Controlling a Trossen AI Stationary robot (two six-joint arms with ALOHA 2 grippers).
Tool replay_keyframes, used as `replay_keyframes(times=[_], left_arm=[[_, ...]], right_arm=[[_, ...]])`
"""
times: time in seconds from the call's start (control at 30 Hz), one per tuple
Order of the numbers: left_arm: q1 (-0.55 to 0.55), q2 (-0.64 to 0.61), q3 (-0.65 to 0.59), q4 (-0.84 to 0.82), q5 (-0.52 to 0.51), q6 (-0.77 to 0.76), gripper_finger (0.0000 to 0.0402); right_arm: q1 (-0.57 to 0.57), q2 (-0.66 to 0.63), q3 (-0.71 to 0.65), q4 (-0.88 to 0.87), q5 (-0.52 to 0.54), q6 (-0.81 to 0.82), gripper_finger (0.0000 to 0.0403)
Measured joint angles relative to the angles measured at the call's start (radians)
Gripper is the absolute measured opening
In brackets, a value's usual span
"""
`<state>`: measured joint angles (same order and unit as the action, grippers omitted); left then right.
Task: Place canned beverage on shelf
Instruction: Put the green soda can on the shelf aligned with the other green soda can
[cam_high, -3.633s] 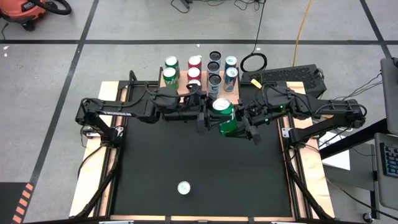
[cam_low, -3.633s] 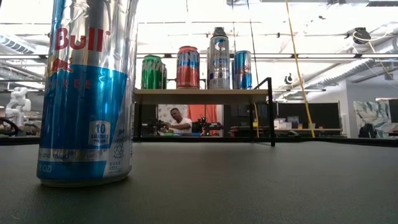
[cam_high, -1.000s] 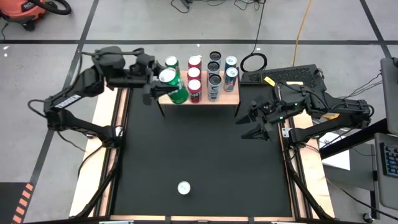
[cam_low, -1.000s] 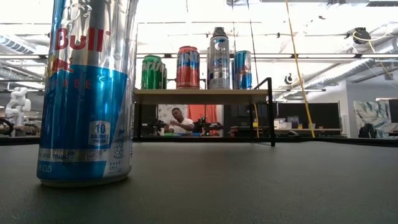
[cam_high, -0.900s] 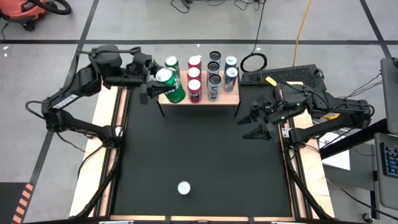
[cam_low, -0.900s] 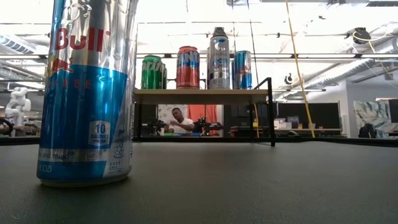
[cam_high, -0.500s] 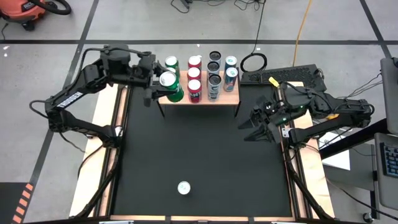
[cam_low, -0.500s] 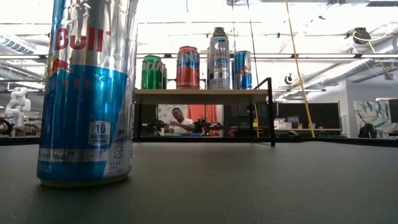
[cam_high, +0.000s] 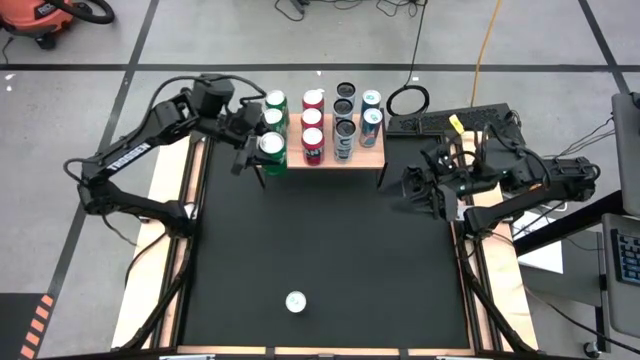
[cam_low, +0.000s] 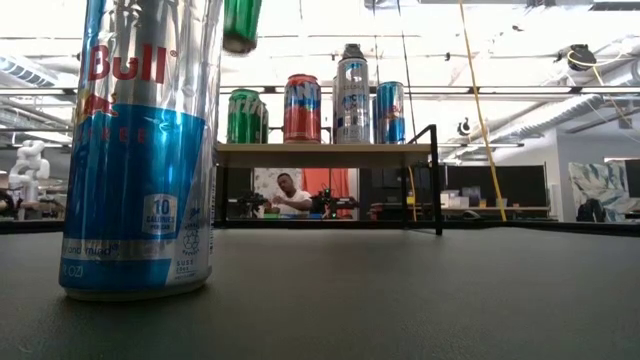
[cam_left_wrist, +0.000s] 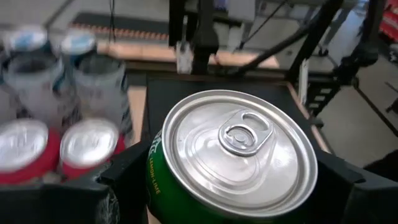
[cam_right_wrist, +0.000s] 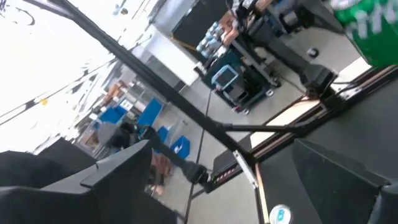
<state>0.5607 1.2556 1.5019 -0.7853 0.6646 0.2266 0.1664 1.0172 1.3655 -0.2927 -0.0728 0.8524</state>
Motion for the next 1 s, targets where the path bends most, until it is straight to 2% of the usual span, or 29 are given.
replay_keyframes(times=[0.17, 0.5, 1.0], left_arm=[[0.082, 0.001, -0.128, 0.056, 0.054, 0.043, 0.0305], [0.155, 0.0, -0.272, 0.165, 0.071, 0.045, 0.0305], [0.156, 0.001, -0.323, 0.203, -0.076, 0.051, 0.0305]], right_arm=[[0.035, 0.009, 0.0, 0.018, 0.075, -0.007, 0.0368], [0.053, 0.066, 0.0, 0.035, 0.076, -0.019, 0.0368], [0.052, 0.078, 0.0, 0.035, 0.076, -0.058, 0.0368]])
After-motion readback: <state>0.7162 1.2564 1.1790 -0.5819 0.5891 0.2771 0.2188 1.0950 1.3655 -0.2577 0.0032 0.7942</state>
